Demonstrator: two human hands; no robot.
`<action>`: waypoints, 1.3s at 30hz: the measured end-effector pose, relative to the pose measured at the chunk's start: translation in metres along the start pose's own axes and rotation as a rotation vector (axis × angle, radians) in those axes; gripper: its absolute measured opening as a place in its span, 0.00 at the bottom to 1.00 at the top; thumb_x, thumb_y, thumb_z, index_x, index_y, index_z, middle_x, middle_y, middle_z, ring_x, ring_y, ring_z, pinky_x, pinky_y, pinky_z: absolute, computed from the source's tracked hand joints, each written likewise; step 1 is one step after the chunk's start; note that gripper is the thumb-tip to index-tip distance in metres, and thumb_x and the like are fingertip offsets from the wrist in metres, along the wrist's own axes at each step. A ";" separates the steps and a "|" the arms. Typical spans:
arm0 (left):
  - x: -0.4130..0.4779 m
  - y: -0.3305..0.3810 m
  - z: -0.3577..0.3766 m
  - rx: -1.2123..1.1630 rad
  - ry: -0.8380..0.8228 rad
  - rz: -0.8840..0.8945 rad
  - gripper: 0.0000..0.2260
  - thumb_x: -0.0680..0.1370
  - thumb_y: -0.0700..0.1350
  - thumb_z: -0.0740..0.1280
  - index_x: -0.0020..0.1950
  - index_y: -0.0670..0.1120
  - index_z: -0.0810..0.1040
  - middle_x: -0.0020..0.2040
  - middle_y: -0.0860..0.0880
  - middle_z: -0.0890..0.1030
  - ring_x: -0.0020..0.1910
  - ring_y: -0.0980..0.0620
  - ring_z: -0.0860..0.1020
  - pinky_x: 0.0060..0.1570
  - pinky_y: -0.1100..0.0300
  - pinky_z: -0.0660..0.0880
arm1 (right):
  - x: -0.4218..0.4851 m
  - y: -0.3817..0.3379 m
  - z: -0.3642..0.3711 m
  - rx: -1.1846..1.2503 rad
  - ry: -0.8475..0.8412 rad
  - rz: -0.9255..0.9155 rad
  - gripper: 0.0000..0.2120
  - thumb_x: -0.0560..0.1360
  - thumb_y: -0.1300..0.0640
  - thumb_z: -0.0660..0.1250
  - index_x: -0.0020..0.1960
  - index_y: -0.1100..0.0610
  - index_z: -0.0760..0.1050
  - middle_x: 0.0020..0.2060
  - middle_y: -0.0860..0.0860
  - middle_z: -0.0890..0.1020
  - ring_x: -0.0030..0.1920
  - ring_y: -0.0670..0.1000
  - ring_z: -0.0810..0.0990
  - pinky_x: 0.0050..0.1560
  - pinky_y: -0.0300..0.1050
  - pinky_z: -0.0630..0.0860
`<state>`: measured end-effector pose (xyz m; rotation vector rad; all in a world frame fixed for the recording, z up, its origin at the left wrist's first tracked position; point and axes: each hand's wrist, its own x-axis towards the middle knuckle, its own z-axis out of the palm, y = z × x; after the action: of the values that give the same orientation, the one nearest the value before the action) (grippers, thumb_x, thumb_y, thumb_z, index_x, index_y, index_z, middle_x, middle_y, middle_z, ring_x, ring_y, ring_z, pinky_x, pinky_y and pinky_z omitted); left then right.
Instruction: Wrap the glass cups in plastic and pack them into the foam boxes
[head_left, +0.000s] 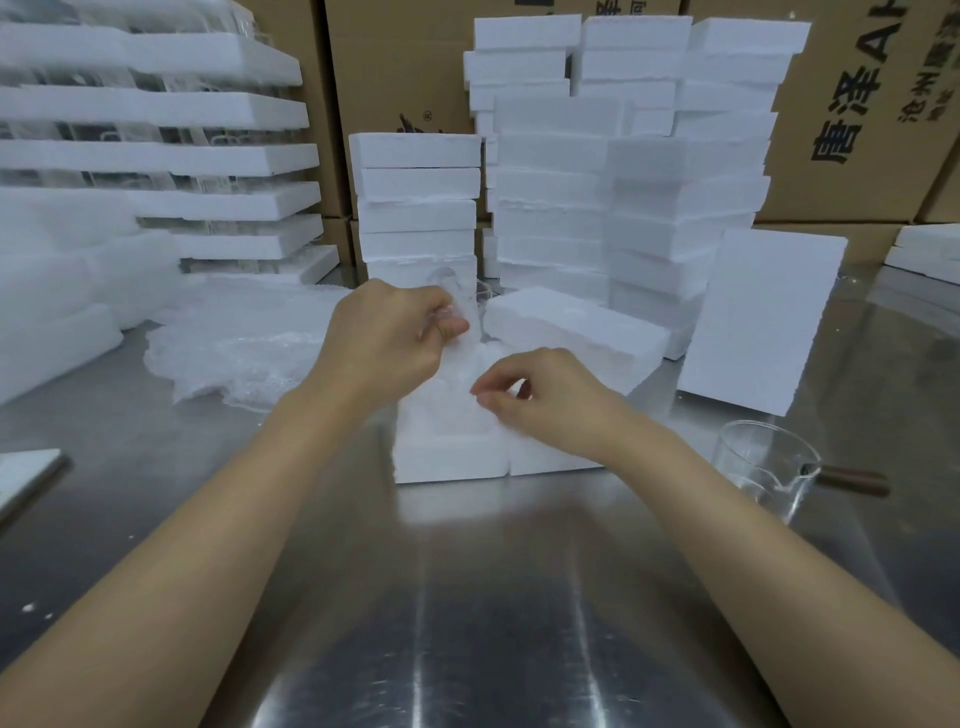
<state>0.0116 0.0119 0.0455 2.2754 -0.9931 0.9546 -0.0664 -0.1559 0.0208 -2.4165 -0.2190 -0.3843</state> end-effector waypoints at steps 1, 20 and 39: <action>0.000 0.000 0.000 0.012 -0.022 0.016 0.09 0.78 0.49 0.67 0.44 0.45 0.82 0.28 0.52 0.73 0.34 0.47 0.69 0.34 0.58 0.61 | 0.001 -0.003 -0.001 0.026 0.011 0.007 0.11 0.76 0.62 0.64 0.50 0.52 0.83 0.47 0.46 0.83 0.43 0.38 0.78 0.47 0.31 0.73; -0.003 -0.006 -0.004 -0.246 -0.165 0.048 0.11 0.79 0.50 0.65 0.46 0.46 0.83 0.40 0.50 0.84 0.41 0.49 0.79 0.45 0.52 0.73 | 0.000 0.010 -0.007 -0.256 -0.168 -0.015 0.10 0.75 0.48 0.64 0.55 0.49 0.72 0.54 0.46 0.75 0.59 0.49 0.70 0.62 0.49 0.67; -0.006 -0.023 0.001 -0.220 -0.657 0.047 0.06 0.79 0.44 0.65 0.48 0.46 0.82 0.45 0.51 0.82 0.44 0.58 0.76 0.48 0.63 0.71 | 0.004 0.026 -0.005 -0.218 -0.014 0.013 0.12 0.75 0.45 0.67 0.51 0.52 0.75 0.49 0.47 0.79 0.49 0.48 0.74 0.46 0.43 0.68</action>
<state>0.0269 0.0276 0.0373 2.4165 -1.3342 0.0758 -0.0571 -0.1788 0.0098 -2.6344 -0.1755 -0.4032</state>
